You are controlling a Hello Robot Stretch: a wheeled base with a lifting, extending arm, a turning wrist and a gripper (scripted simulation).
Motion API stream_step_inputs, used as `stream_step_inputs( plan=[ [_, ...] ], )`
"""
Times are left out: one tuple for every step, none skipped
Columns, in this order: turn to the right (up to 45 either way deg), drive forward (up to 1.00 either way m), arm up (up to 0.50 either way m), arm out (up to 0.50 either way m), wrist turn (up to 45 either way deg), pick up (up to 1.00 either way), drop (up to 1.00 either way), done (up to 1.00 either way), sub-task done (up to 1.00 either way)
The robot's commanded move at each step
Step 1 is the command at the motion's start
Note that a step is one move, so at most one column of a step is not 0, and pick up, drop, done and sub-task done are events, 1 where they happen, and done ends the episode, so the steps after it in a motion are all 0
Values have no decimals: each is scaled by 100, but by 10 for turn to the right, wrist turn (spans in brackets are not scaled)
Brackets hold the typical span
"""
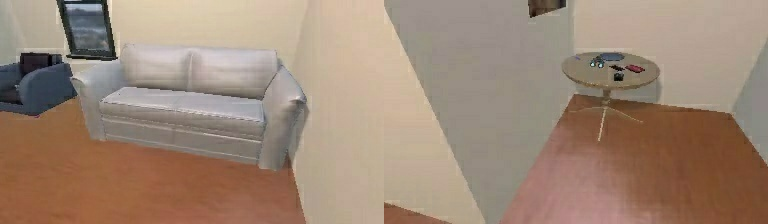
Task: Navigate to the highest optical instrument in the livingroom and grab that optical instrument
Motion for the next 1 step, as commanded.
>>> stream_step_inputs(
  plan=[
    [-150, 0, 0, 0, 0, 0, 0, 0, 0]
  ],
)
